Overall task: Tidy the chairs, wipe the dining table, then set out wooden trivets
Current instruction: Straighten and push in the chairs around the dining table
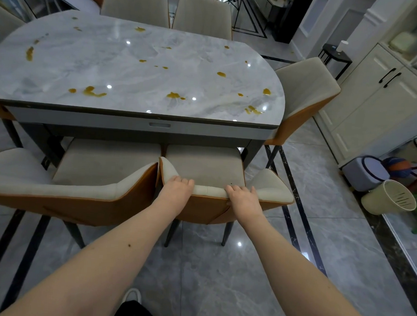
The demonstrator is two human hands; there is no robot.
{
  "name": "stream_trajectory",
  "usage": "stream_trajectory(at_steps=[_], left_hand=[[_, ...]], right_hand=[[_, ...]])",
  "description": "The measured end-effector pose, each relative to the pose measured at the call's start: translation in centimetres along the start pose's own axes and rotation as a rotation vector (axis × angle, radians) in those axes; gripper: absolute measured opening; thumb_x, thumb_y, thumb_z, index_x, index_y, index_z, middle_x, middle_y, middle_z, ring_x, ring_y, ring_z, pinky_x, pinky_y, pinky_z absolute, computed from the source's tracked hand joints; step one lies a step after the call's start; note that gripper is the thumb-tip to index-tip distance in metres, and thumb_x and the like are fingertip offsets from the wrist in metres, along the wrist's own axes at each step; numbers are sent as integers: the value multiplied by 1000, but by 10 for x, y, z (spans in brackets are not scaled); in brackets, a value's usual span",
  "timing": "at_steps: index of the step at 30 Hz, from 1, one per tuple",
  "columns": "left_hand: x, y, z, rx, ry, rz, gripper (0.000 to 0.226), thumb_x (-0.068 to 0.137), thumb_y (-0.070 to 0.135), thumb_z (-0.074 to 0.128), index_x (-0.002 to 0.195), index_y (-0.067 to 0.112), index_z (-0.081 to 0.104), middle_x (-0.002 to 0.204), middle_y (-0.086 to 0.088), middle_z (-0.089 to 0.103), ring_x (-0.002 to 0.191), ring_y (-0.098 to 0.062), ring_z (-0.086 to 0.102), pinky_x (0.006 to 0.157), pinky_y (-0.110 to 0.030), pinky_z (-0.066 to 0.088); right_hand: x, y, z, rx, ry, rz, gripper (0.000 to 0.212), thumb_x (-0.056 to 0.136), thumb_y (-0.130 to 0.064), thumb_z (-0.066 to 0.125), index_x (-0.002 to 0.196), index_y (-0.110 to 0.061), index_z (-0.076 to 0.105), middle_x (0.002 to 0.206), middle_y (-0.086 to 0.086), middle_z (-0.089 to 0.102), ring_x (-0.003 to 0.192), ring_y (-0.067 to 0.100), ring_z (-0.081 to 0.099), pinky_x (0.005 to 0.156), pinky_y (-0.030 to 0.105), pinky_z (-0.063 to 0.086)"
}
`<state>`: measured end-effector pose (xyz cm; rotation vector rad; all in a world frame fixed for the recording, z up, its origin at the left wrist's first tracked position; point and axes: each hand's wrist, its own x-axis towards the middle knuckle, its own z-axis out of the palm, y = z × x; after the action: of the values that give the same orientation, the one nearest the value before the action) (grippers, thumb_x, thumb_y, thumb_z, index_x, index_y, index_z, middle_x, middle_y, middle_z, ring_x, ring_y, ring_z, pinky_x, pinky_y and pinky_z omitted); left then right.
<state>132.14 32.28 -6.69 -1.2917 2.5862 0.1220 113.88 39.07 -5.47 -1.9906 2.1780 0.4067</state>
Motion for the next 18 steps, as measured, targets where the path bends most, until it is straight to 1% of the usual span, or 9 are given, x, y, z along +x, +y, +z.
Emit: stream_trajectory(at_steps=[5, 8, 11, 13, 15, 18], left_hand=[[-16, -4, -4, -63, 59, -4, 52, 84, 11, 65, 131, 12, 41, 133, -7, 48, 127, -22, 42, 106, -33, 35], [-28, -7, -3, -128, 106, -10, 61, 86, 9, 62, 140, 11, 33, 143, -7, 40, 136, -21, 34, 111, -33, 30], [-43, -15, -3, -146, 151, -6, 68, 87, 11, 62, 145, 12, 26, 149, -6, 35, 139, -20, 31, 113, -32, 26], [-53, -27, -5, -156, 166, -35, 67, 88, 16, 62, 145, 13, 26, 149, -5, 35, 138, -19, 32, 114, -33, 24], [-66, -49, -6, -146, 159, -65, 68, 90, 24, 60, 147, 13, 24, 152, -5, 31, 141, -19, 28, 117, -35, 19], [-91, -97, -4, -131, 161, -102, 77, 90, 40, 58, 150, 14, 17, 155, -6, 26, 144, -19, 22, 119, -36, 14]], right_hand=[[-5, -8, -4, -58, 16, 33, 34, 93, -13, 54, 125, -16, 41, 123, 6, 55, 118, 29, 51, 111, 51, 29], [-8, -18, -3, -88, 57, 39, 33, 92, -12, 56, 122, -14, 42, 120, 7, 55, 115, 29, 52, 109, 48, 33], [-12, -31, -4, -91, 90, 21, 31, 93, -14, 56, 121, -12, 43, 121, 8, 55, 115, 30, 52, 105, 44, 36], [-12, -42, -9, -60, 99, 1, 32, 93, -18, 56, 121, -12, 44, 122, 8, 55, 115, 29, 52, 102, 43, 38], [-12, -59, -16, -34, 108, -34, 32, 94, -23, 56, 122, -13, 44, 121, 8, 55, 113, 28, 52, 99, 41, 40], [-10, -95, -28, 11, 129, -126, 35, 93, -28, 57, 124, -14, 45, 121, 7, 56, 113, 26, 53, 98, 39, 40]])
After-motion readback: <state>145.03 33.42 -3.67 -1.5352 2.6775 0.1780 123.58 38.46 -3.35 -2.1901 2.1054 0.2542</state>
